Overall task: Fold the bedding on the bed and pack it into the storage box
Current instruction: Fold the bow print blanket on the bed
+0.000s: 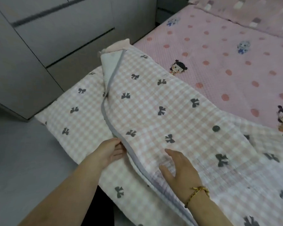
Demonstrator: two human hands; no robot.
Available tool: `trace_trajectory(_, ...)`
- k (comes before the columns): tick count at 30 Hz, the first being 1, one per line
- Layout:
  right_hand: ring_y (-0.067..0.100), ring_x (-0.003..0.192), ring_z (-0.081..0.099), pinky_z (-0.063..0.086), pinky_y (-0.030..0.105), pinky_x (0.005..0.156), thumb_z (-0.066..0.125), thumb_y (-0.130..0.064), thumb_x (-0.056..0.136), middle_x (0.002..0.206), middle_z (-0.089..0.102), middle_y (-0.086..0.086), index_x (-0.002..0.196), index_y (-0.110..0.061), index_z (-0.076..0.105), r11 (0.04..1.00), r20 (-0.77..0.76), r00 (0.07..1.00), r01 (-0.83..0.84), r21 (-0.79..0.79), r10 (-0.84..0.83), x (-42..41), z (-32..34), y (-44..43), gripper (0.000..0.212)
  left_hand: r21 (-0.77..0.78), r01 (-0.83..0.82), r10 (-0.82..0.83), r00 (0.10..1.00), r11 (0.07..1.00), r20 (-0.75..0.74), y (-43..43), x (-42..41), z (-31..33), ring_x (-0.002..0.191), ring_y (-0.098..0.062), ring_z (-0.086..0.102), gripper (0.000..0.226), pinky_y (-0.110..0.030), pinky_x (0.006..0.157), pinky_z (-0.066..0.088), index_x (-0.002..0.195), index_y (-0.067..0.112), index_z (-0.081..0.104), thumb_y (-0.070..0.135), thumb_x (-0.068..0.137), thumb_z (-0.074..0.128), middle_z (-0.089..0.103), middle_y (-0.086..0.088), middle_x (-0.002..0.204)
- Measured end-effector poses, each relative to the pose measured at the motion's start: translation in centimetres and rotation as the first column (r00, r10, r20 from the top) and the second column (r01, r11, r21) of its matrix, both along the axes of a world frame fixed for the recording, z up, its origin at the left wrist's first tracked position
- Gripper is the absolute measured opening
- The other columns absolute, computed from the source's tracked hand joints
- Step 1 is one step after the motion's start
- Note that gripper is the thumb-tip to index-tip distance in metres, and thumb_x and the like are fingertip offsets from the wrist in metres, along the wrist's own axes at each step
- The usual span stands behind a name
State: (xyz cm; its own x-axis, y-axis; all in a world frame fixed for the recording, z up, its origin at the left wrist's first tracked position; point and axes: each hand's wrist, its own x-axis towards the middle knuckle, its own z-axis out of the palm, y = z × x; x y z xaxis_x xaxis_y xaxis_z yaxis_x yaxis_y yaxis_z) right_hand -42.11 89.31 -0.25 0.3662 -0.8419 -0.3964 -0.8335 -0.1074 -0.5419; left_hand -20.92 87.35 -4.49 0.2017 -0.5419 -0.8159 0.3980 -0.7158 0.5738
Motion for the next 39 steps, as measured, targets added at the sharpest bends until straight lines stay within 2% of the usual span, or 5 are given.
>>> trace_trajectory(14,0.032,0.142,-0.004,0.004,0.060,0.112,0.040,-0.055,0.088,0.155,-0.007,0.005,0.146,-0.025,-0.001,0.981,-0.477,0.876,0.153,0.120,-0.078,28.2,-9.4,-19.2,0.077,-0.141,0.075,-0.059,0.992,0.987,0.116,-21.4,22.1,-3.8,0.099,-0.019,0.053,0.028,-0.028,0.082,0.045,0.124,0.004,0.048,0.013,0.098,0.040,0.056,-0.008,0.103)
trace_trajectory(27,0.019,0.066,0.049,0.038,0.023,0.053,0.040,-0.007,0.092,0.067,0.053,-0.005,0.070,-0.029,0.048,0.784,0.009,0.791,0.605,0.138,-0.612,23.8,-8.5,-24.3,0.032,-0.276,0.117,-0.196,0.940,0.954,-0.279,-30.2,18.2,-2.4,0.074,-0.009,0.063,0.016,-0.020,0.059,0.054,0.100,0.012,0.059,0.017,0.096,0.044,0.067,0.001,0.084)
trace_trajectory(31,0.010,0.074,0.053,0.041,0.010,0.057,0.046,0.002,0.088,0.085,0.059,-0.008,0.083,-0.027,0.057,0.664,0.385,0.562,0.715,0.219,-0.732,23.7,-5.7,-24.5,0.032,-0.466,0.227,-0.267,0.964,0.855,-0.019,-31.7,16.6,0.6,0.061,-0.007,0.061,0.017,-0.018,0.057,0.050,0.074,0.012,0.060,0.009,0.090,0.055,0.065,0.003,0.065)
trace_trajectory(35,0.002,0.100,0.046,0.044,0.020,0.081,0.064,-0.020,0.082,0.124,0.038,-0.018,0.139,-0.029,0.030,0.844,0.393,0.760,0.528,0.090,-0.517,26.4,-4.0,-26.4,0.067,-0.450,0.558,-0.342,0.811,0.697,0.475,-32.7,16.1,2.7,0.074,-0.011,0.050,0.015,-0.017,0.055,0.037,0.089,0.005,0.062,0.009,0.093,0.048,0.057,-0.001,0.078)
trace_trajectory(39,0.017,0.074,0.052,0.046,0.031,0.067,0.046,-0.008,0.092,0.091,0.063,0.014,0.111,0.000,0.059,0.749,0.304,0.707,0.661,0.035,-0.638,26.0,-4.1,-30.4,0.025,-0.412,0.707,-0.416,0.685,0.575,0.598,-32.3,17.4,2.2,0.096,-0.010,0.050,0.025,-0.015,0.067,0.037,0.115,0.000,0.059,0.008,0.094,0.048,0.062,-0.011,0.114)
